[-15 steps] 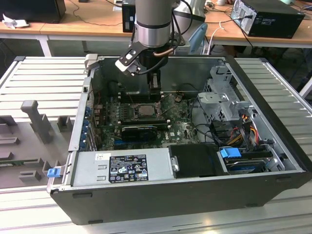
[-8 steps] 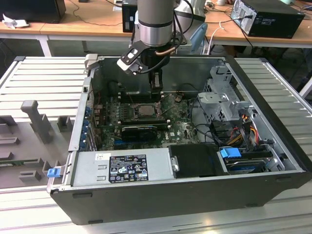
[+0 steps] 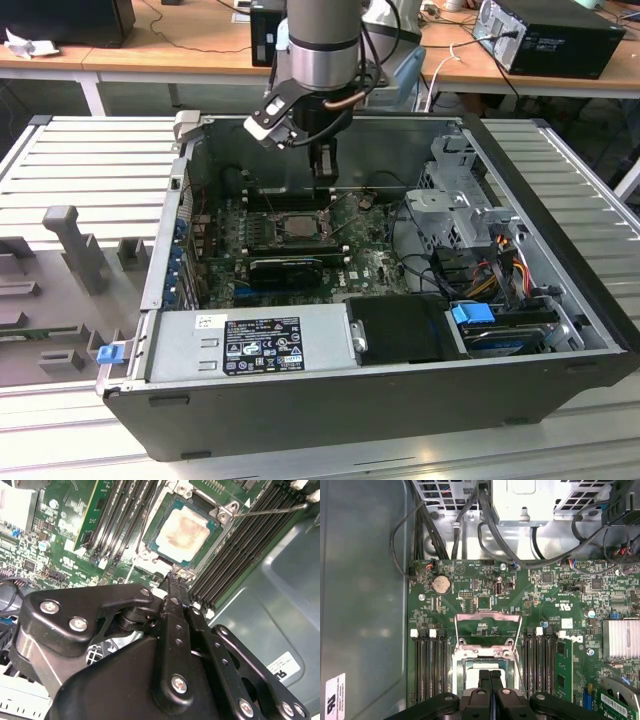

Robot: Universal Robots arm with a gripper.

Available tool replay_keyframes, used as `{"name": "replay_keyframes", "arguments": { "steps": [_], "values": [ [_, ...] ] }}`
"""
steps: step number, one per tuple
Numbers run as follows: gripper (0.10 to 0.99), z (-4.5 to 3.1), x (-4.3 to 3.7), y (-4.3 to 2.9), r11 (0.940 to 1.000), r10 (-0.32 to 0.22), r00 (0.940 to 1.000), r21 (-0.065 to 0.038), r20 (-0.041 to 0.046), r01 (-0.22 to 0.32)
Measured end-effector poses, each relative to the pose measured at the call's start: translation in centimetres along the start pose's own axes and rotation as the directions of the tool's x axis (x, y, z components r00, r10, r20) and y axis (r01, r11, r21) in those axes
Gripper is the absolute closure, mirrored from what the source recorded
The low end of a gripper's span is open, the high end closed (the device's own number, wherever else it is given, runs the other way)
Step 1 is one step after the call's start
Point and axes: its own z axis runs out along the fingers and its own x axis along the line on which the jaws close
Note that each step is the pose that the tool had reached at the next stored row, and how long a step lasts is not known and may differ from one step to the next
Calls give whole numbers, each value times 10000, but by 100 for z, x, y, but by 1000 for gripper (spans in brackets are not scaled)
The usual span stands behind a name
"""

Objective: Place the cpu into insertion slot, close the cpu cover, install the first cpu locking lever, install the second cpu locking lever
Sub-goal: 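Close the cpu cover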

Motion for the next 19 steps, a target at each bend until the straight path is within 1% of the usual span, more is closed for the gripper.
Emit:
{"name": "replay_keyframes", "arguments": {
  "steps": [5,7,15,19],
  "values": [
    [980,6,2,87,10000,0,10000,0,2,0],
    [980,7,3,111,10000,1,10000,0,2,-1],
    [980,18,13,278,10000,-2,10000,1,20,2],
    [980,0,19,291,10000,-2,10000,1,32,2]
  ]
}}
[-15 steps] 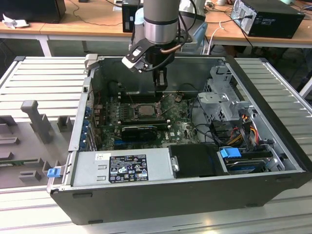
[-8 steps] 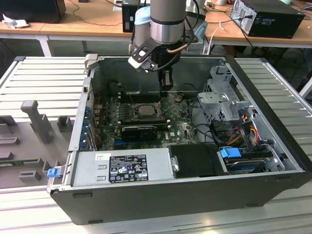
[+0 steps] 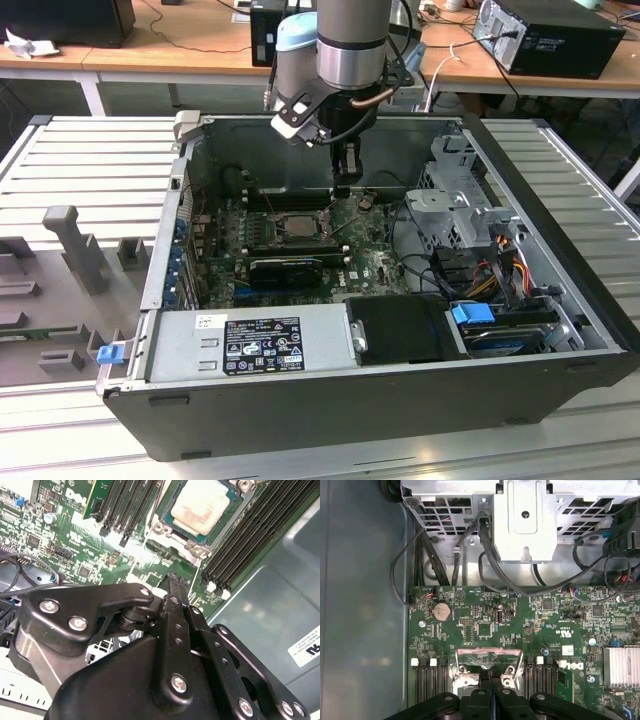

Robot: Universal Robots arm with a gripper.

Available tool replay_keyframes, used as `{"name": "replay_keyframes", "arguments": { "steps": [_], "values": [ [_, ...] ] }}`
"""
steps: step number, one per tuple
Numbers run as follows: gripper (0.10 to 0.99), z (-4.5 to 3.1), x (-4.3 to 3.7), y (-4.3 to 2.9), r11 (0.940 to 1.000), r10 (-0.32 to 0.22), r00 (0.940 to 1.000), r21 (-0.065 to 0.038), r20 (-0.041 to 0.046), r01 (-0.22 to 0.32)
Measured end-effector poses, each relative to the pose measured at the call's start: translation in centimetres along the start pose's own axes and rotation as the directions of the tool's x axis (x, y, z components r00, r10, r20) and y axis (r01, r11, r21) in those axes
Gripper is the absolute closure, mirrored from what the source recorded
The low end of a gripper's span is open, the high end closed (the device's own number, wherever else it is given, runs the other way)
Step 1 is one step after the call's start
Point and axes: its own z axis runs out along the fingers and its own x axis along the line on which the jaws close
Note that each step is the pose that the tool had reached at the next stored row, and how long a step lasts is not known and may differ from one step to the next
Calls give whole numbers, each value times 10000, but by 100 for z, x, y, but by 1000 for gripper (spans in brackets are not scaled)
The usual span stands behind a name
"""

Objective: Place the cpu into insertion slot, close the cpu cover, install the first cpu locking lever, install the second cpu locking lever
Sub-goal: 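Close the cpu cover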

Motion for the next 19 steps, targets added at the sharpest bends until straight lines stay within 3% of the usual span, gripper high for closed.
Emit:
{"name": "replay_keyframes", "arguments": {
  "steps": [9,19],
  "values": [
    [980,-9,4,53,10000,0,10000,1,20,0],
    [980,18,8,315,10000,0,10000,5,23,0]
  ]
}}
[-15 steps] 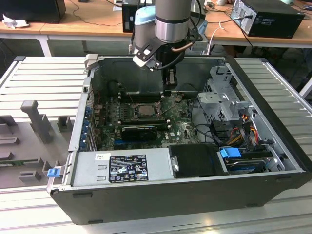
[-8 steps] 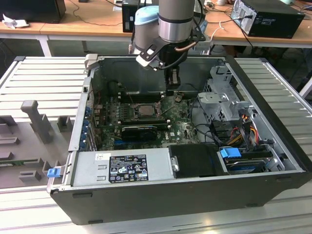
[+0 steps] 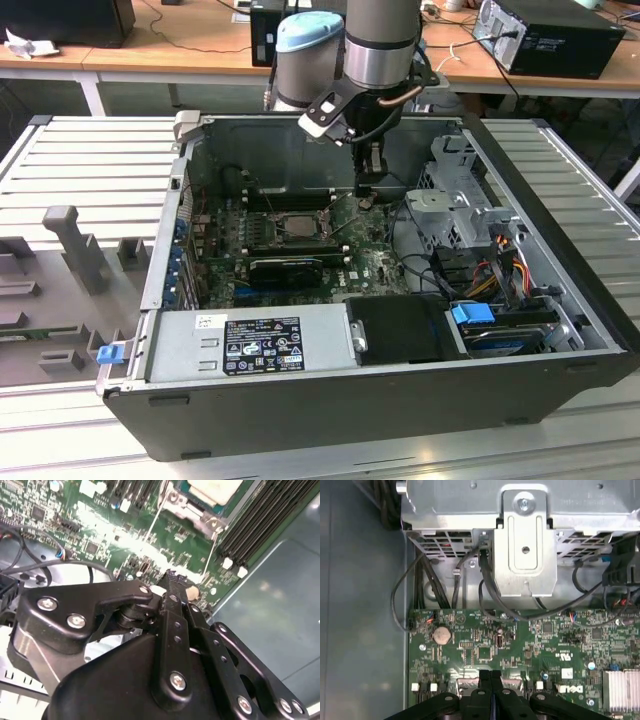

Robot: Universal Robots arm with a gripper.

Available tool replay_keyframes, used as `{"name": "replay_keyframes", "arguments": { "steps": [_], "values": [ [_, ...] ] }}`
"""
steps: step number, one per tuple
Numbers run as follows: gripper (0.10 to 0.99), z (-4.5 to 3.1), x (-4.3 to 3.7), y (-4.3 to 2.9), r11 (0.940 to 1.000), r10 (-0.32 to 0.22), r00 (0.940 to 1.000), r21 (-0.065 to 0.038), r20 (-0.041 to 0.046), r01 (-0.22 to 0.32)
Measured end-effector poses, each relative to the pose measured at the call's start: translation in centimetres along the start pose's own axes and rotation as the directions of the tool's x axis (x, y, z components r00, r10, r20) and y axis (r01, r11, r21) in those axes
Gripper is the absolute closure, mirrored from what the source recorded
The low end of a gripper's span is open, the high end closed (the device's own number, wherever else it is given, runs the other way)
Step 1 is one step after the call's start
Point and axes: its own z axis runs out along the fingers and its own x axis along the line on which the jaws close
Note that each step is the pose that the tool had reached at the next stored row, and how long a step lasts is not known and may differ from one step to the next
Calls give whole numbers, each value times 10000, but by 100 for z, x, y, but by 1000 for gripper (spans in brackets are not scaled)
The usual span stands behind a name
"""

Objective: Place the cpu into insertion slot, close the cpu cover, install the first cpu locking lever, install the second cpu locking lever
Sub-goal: 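Close the cpu cover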

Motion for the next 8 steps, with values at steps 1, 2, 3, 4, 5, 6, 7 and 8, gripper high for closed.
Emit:
{"name": "replay_keyframes", "arguments": {
  "steps": [1,2,3,4,5,6,7,8],
  "values": [
    [980,6,1,23,10000,-1,10000,0,-1,1],
    [980,14,1,39,10000,-2,10000,-1,-2,2],
    [980,20,1,46,10000,-6,10000,-1,-3,6],
    [980,27,1,49,10000,-15,10000,0,-2,15],
    [980,32,1,49,10000,-15,10000,-1,-2,15],
    [980,37,0,48,10000,-15,10000,-2,-2,15],
    [980,44,0,48,10000,-14,10000,-1,-2,14],
    [980,64,-2,47,10000,-14,10000,-2,-1,14]
  ]
}}
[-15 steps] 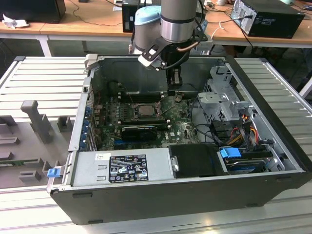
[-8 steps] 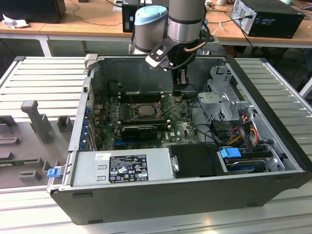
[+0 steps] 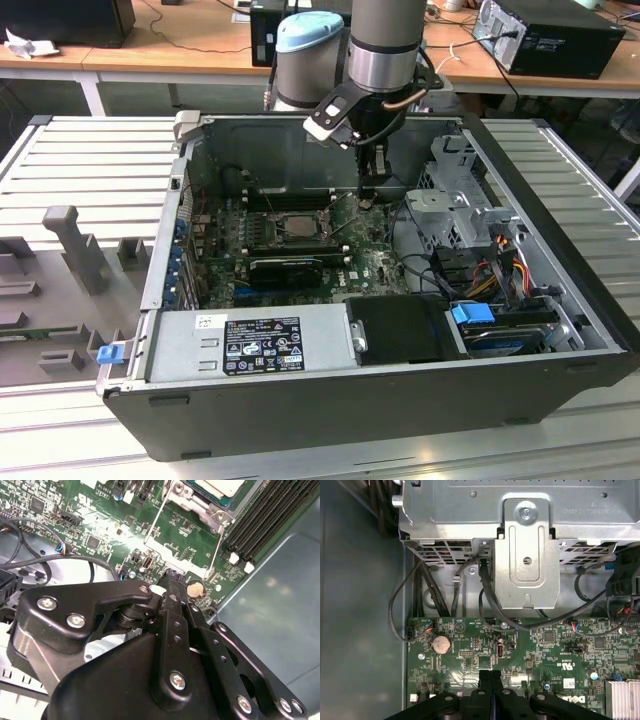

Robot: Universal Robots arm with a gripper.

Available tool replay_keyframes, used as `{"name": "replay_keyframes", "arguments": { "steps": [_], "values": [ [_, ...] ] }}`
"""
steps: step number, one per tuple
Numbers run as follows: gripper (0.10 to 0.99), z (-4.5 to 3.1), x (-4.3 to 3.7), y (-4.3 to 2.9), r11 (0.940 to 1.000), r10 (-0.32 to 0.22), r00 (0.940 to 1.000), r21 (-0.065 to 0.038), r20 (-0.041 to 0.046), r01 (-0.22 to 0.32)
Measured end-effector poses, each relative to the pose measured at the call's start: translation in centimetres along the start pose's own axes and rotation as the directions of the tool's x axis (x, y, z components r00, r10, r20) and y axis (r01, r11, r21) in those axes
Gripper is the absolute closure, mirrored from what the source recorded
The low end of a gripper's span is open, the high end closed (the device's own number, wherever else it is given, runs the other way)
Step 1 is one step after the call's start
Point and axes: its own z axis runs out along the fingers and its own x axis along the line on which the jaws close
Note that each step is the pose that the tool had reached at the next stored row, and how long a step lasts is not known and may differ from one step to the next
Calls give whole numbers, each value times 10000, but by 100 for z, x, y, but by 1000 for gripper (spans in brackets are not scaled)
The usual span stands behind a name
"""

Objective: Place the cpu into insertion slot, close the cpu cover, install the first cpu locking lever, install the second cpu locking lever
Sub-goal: 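Close the cpu cover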

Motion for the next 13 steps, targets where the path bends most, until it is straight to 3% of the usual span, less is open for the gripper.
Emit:
{"name": "replay_keyframes", "arguments": {
  "steps": [7,9,13],
  "values": [
    [980,91,0,64,10000,-2,10000,71,0,2],
    [980,151,0,60,10000,-9,10000,99,-1,9],
    [980,167,-3,50,9999,-23,10000,131,2,23]
  ]
}}
